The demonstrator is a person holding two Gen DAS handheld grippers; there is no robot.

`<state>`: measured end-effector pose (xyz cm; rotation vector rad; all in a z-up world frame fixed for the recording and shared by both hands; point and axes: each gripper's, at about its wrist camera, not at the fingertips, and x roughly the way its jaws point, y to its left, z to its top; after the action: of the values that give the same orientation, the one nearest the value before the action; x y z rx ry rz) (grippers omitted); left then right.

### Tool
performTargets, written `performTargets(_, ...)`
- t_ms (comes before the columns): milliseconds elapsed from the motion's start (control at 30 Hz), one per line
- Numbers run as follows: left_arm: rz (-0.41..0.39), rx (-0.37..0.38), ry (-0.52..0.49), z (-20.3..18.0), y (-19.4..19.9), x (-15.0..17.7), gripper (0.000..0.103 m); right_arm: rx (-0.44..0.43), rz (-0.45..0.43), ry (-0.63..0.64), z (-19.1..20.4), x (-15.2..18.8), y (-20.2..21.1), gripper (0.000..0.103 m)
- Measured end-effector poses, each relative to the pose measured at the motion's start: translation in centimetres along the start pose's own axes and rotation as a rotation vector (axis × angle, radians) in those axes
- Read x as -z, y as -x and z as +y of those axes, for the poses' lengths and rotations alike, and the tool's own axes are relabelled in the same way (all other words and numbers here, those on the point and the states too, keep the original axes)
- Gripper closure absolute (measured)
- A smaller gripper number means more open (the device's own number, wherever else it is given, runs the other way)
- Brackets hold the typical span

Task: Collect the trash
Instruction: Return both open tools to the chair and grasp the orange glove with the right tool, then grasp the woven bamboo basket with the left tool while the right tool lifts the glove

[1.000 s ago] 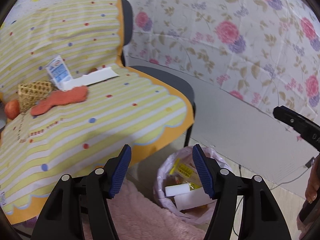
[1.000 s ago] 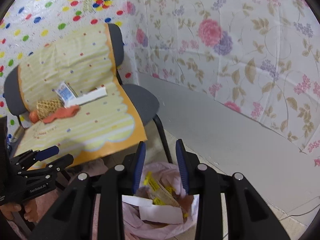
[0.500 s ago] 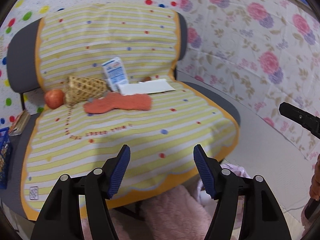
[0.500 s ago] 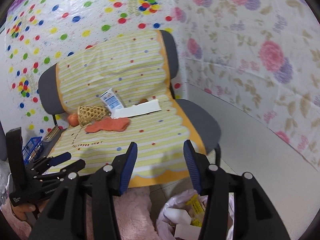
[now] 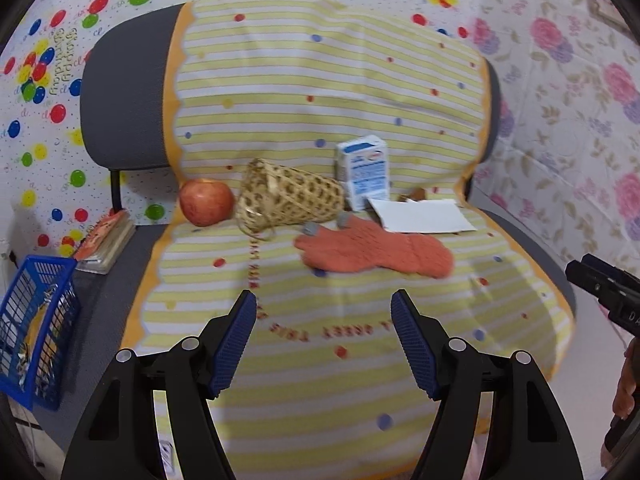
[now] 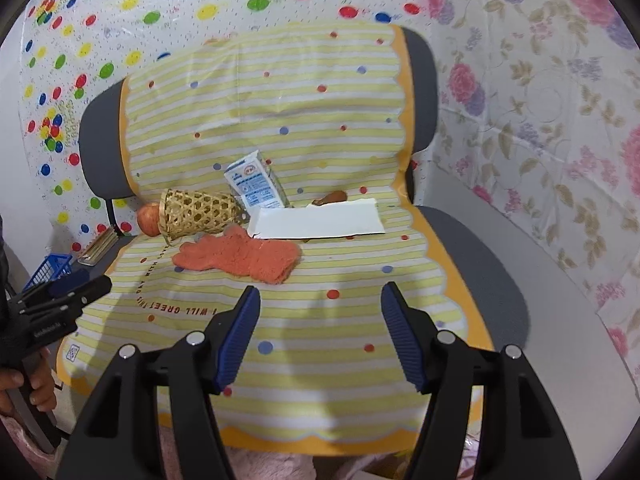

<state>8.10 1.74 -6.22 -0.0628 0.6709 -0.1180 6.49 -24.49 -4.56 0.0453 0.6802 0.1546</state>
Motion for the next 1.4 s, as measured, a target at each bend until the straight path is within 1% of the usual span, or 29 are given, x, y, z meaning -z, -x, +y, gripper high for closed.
performTargets(33,0.002,-0.012,0.002,0.4,-0.5,-0.2,0.033,-0.008,0.01,0.01,0.4,-0.2,-1.1,0.04)
performTargets(100,0.017,-0.036,0.017,1.4,-1.9,-0.7,0.033,-0.021,0.035,0.025,1.2,-0.9,-3.7,0.034)
performTargets(133,0.023,-0.046,0.024,2.0,-2.5,-1.0,0.033,-0.036,0.042,0.027,1.6,-1.1,-4.6,0.032)
performTargets(233,0.027,-0.073,0.032,3.0,-3.9,-1.7,0.033,-0.075,0.075,0.025,3.0,-2.0,-7.8,0.032)
performTargets(333,0.031,-0.087,0.048,3.9,-4.8,-2.1,0.033,-0.12,0.104,0.053,5.5,-2.9,-10.9,0.032)
performTargets(400,0.033,-0.099,0.057,4.7,-5.3,-2.3,0.033,-0.141,0.128,0.075,7.1,-3.4,-12.8,0.035)
performTargets(433,0.035,-0.106,0.062,5.1,-5.5,-2.4,0.033,-0.157,0.151,0.087,8.2,-3.6,-14.1,0.041)
performTargets(467,0.039,-0.11,0.067,5.4,-5.6,-2.4,0.033,-0.159,0.166,0.094,8.9,-3.6,-14.9,0.046)
performTargets(567,0.048,-0.115,0.08,6.2,-5.9,-2.2,0.033,-0.152,0.203,0.104,10.5,-3.8,-17.4,0.047)
performTargets(667,0.054,-0.122,0.079,6.5,-6.1,-2.1,0.033,-0.104,0.252,0.096,11.3,-3.3,-19.7,0.048)
performTargets(700,0.055,-0.121,0.079,6.5,-6.0,-2.0,0.033,-0.094,0.237,0.096,11.3,-3.2,-19.6,0.05)
performTargets(733,0.055,-0.119,0.079,6.5,-6.0,-2.0,0.033,-0.092,0.232,0.106,11.3,-3.1,-19.2,0.064)
performTargets(767,0.054,-0.118,0.076,6.4,-5.9,-2.0,0.033,-0.102,0.224,0.099,11.2,-3.1,-18.6,0.086)
performTargets(800,0.054,-0.117,0.071,6.3,-5.8,-1.9,0.033,-0.108,0.224,0.089,10.9,-3.1,-18.0,0.088)
performTargets(900,0.055,-0.108,0.061,6.0,-5.7,-1.9,0.033,-0.131,0.203,0.072,9.9,-3.0,-15.3,0.089)
performTargets(967,0.054,-0.097,0.055,5.7,-5.7,-2.0,0.033,-0.162,0.182,0.068,9.3,-3.4,-13.3,0.089)
performTargets(1033,0.052,-0.088,0.043,5.3,-5.9,-2.3,0.033,-0.187,0.138,0.063,8.3,-3.8,-10.3,0.089)
performTargets(1067,0.049,-0.086,0.036,5.2,-6.1,-2.5,0.033,-0.183,0.111,0.061,7.8,-4.2,-9.2,0.089)
performTargets(1133,0.043,-0.079,0.026,5.0,-6.7,-3.1,0.033,-0.143,0.029,0.049,6.2,-5.0,-6.4,0.089)
performTargets(1200,0.044,-0.053,0.025,4.8,-7.6,-4.1,0.033,-0.094,-0.02,0.05,5.2,-6.0,-5.1,0.089)
performTargets(1300,0.034,-0.035,0.023,4.8,-9.2,-5.7,0.033,-0.034,-0.037,0.045,4.1,-6.5,-4.9,0.089)
performTargets(1400,0.026,-0.021,0.016,4.9,-11.2,-7.1,0.034,-0.02,-0.035,0.005,2.5,-6.8,-5.6,0.089)
